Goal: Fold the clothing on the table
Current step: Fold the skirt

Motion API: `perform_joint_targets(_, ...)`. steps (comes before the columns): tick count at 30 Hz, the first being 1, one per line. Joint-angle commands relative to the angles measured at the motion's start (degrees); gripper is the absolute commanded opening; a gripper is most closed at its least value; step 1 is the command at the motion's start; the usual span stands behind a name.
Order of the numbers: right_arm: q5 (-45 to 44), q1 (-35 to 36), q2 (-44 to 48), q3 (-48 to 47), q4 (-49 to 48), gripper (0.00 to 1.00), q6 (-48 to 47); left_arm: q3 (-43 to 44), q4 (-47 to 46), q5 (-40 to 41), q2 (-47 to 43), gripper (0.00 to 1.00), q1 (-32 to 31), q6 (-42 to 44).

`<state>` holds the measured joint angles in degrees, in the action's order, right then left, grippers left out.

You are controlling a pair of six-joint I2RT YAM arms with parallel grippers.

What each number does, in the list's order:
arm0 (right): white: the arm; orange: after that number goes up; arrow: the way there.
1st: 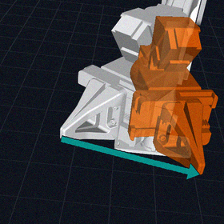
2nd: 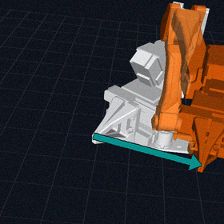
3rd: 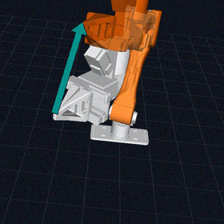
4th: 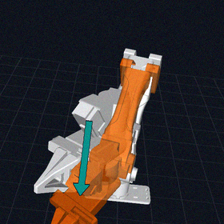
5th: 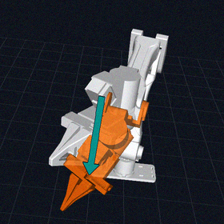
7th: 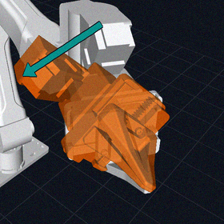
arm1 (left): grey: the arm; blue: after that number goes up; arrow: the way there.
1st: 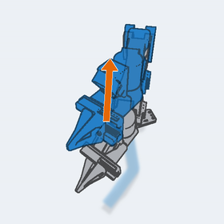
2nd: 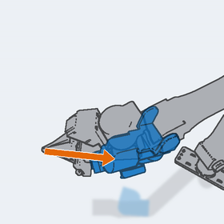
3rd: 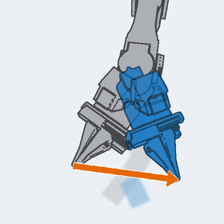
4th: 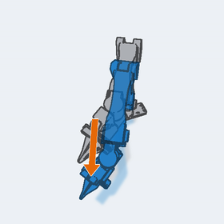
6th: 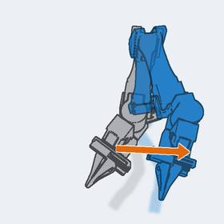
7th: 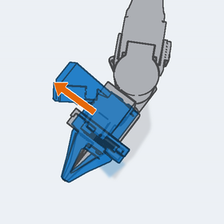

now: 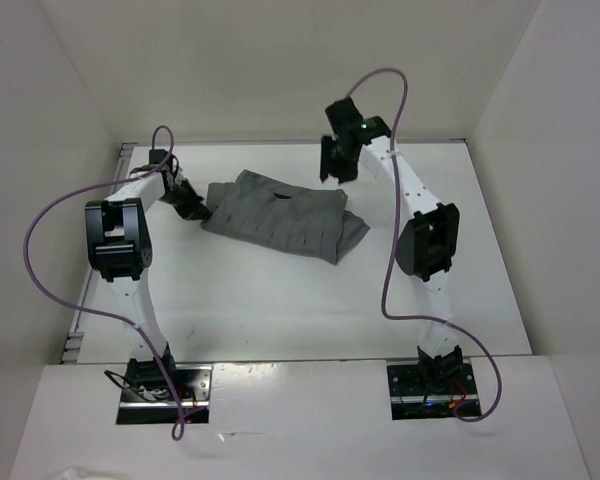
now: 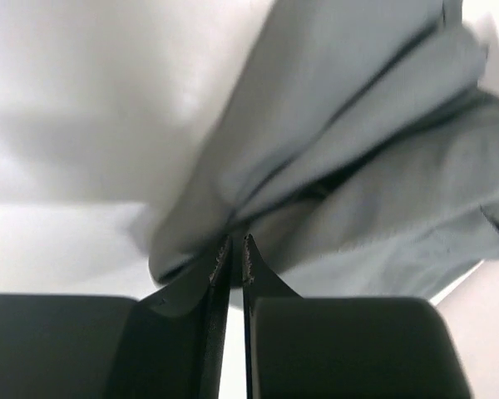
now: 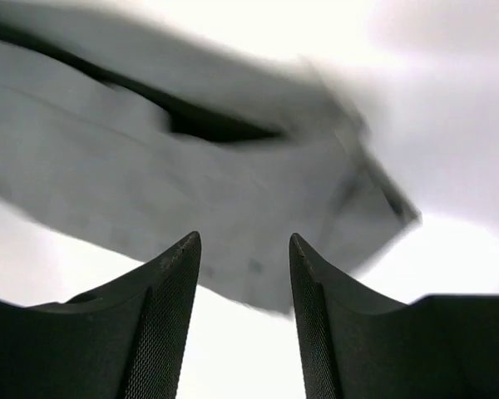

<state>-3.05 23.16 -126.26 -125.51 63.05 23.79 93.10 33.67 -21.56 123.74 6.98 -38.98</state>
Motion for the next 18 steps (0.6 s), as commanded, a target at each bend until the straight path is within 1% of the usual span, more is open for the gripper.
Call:
perform_joint_targets(1,1.1,3.1,-2.6,-14.6,0.9,0.53,-8.1,-2.7,-0.2,-2.4,-5.6,0.15,-0.1,2.0)
perform_joint_targets(2,3.6,3.7,-6.9,-18.2,0.9,0.53,-9.4,-3.3,-0.2,-3.0,-6.1,0.17,-0.1,2.0)
perform_joint_targets(3,5.4,3.7,-9.3,-25.1,0.3,0.53,-10.8,-3.3,-0.2,-3.0,-6.1,0.19,-0.1,2.0)
perform_joint_targets(4,8.5,2.9,-11.8,-28.5,0.3,0.53,-11.4,-3.9,-0.2,-3.0,-6.8,0.19,-0.1,2.6)
perform_joint_targets(5,16.1,2.2,-16.1,-31.2,-0.3,0.53,-11.4,-3.9,-0.2,-3.0,-6.8,0.2,-0.1,2.6)
perform_joint_targets(6,19.5,0.8,-17.7,-34.5,-1.9,0.53,-11.4,-3.9,0.3,-3.0,-7.4,0.2,-0.1,3.1)
perform_joint_targets(8,25.3,0.2,-20.3,-36.1,-3.3,0.53,-12.1,-4.4,0.9,-3.0,-8.0,0.22,-0.1,3.1)
perform_joint_targets(9,29.5,-0.5,-22.4,-36.6,-3.3,0.53,-13.1,-5.0,0.9,-2.5,-8.0,0.22,-0.1,3.1)
perform_joint_targets(11,33.1,-1.1,-24.6,-38.1,-3.3,0.53,-14.6,-5.0,1.5,-1.9,-8.5,0.22,-0.1,3.1)
perform_joint_targets(12,36.2,-1.8,-26.3,-38.1,-3.3,0.53,-14.6,-5.0,1.5,-1.4,-8.5,0.22,-0.1,3.1)
perform_joint_targets(18,40.6,-2.3,-30.4,-39.6,-2.8,0.53,-16.8,-5.0,2.5,-0.3,-9.7,0.22,-0.1,3.1)
